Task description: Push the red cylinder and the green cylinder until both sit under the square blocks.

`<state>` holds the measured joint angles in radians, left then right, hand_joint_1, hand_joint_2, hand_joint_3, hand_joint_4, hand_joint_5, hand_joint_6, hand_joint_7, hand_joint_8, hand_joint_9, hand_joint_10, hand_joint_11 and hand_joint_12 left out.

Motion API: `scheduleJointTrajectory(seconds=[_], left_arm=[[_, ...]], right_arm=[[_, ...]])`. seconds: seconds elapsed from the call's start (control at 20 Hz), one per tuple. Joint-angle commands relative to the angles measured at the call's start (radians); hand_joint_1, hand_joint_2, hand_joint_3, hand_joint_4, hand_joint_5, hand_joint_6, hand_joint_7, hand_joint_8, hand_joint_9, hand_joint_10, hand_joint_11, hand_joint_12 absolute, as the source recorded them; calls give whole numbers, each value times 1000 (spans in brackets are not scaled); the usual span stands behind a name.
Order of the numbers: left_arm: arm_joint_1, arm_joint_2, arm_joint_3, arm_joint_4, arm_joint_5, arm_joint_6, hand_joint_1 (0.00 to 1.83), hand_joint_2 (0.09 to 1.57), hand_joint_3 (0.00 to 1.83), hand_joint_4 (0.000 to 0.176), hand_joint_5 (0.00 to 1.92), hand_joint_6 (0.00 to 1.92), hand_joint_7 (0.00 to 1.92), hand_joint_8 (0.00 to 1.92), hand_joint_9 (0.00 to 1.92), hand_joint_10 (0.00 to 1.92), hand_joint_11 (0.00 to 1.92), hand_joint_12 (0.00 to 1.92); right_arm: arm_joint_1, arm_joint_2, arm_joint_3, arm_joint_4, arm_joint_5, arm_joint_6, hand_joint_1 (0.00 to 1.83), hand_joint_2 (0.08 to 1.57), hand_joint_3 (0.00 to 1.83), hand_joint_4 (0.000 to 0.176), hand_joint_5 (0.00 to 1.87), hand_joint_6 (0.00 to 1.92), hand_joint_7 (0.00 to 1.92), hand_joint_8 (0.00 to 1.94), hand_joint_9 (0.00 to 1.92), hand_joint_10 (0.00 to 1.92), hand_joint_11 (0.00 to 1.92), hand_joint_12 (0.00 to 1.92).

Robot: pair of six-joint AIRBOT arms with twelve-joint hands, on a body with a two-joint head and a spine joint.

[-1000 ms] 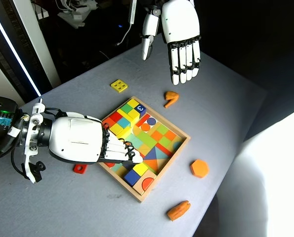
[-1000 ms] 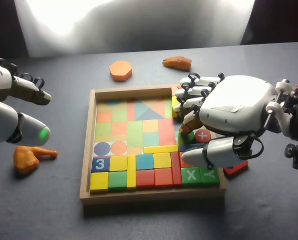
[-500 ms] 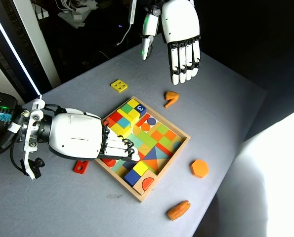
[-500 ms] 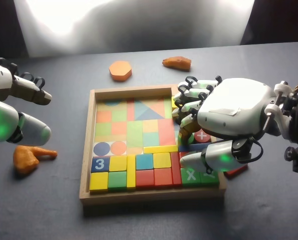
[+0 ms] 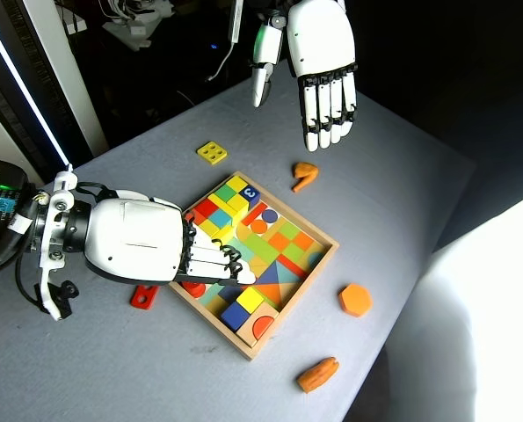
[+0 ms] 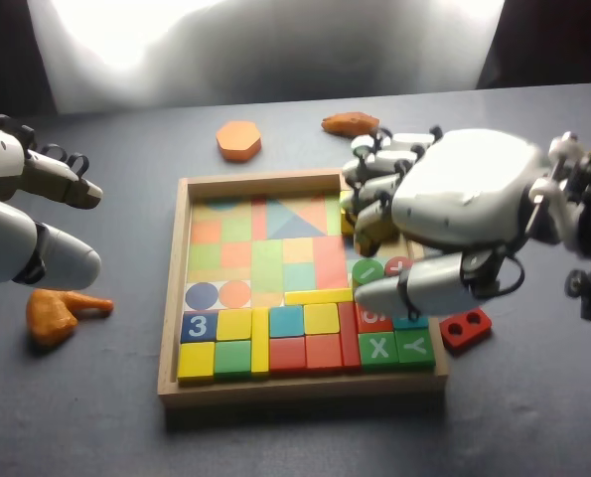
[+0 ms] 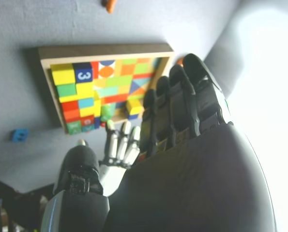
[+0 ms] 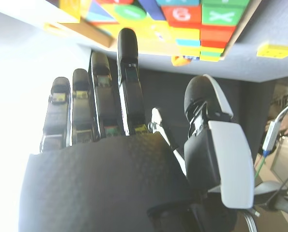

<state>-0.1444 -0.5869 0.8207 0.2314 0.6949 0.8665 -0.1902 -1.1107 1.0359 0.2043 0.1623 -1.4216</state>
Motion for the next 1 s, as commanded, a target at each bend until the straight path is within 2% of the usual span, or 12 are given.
scheduleJointTrajectory(seconds=[0.0, 0.3, 0.35, 0.4, 0.45, 0.5, 0.55, 0.6, 0.65, 0.8, 0.9, 0.95], left_arm=[[-7, 14, 3, 18, -71, 1, 20, 1271, 0, 0, 175, 0, 206, 0, 210, 0, 0, 579], [-21, 13, 5, 18, -71, 23, 29, 1263, 0, 0, 245, 3, 311, 3, 307, 6, 9, 723], [-22, 13, 6, 18, -71, 24, 48, 1266, 0, 0, 273, 4, 396, 8, 421, 17, 102, 768], [-25, 13, 7, 19, -71, 24, 48, 1266, 0, 0, 273, 4, 396, 8, 421, 17, 102, 768], [-26, 13, 7, 19, -71, 26, 53, 1267, 0, 0, 280, 4, 414, 9, 446, 19, 123, 777], [-27, 13, 7, 19, -71, 26, 116, 1270, 1, 0, 427, 23, 626, 34, 652, 76, 248, 1005], [-27, 13, 7, 19, -71, 26, 116, 1270, 1, 0, 427, 23, 626, 34, 652, 76, 248, 1005], [-26, 13, 7, 19, -71, 26, 203, 1304, 1, 0, 775, 37, 931, 56, 898, 245, 459, 1222], [-26, 13, 6, 19, -71, 26, 225, 1323, 0, 0, 874, 7, 1002, 25, 853, 472, 495, 1293], [-27, 13, 6, 18, -71, 26, 326, 1377, 1, 0, 1082, 33, 1247, 143, 880, 1129, 653, 1595], [-27, 13, 5, 18, -71, 26, 398, 1395, 2, 0, 1110, 69, 1175, 567, 934, 1355, 741, 1754], [-28, 13, 4, 18, -71, 26, 398, 1395, 2, 0, 1110, 69, 1175, 567, 934, 1355, 741, 1754]], right_arm=[[27, 23, -6, -6, 112, 1, 16, 1230, 1, 0, 620, 447, 338, 5, 9, 271, 0, 0], [42, 139, -106, -18, 187, -125, 0, 1224, 0, 0, 634, 431, 352, 11, 0, 402, 3, 0], [50, 162, -127, -18, 187, -124, 0, 1218, 0, 0, 625, 419, 473, 32, 38, 652, 0, 654], [56, 182, -141, -18, 187, -124, 0, 1218, 0, 0, 625, 419, 473, 32, 38, 652, 0, 654], [63, 238, -170, -18, 171, -113, 2, 1216, 0, 0, 627, 415, 504, 33, 31, 769, 0, 1060], [62, 257, -184, -18, 166, -106, 48, 1212, 0, 0, 613, 513, 680, 193, 273, 1053, 46, 1676], [62, 277, -199, -18, 164, -104, 48, 1212, 0, 0, 613, 513, 680, 193, 273, 1053, 46, 1676], [62, 302, -218, -18, 164, -104, 242, 1186, 0, 0, 724, 649, 844, 581, 584, 1178, 328, 1841], [62, 331, -241, -18, 159, -104, 272, 1174, 0, 0, 728, 736, 828, 803, 618, 1288, 386, 1898], [60, 405, -294, -18, 121, -102, 177, 1213, 5, 0, 776, 923, 956, 895, 790, 1452, 576, 1921], [52, 434, -308, -18, 108, -101, 138, 1221, 2, 0, 885, 1107, 1030, 1159, 876, 1666, 650, 1921], [47, 452, -319, -16, 98, -101, 138, 1221, 2, 0, 885, 1107, 1030, 1159, 876, 1666, 650, 1921]])
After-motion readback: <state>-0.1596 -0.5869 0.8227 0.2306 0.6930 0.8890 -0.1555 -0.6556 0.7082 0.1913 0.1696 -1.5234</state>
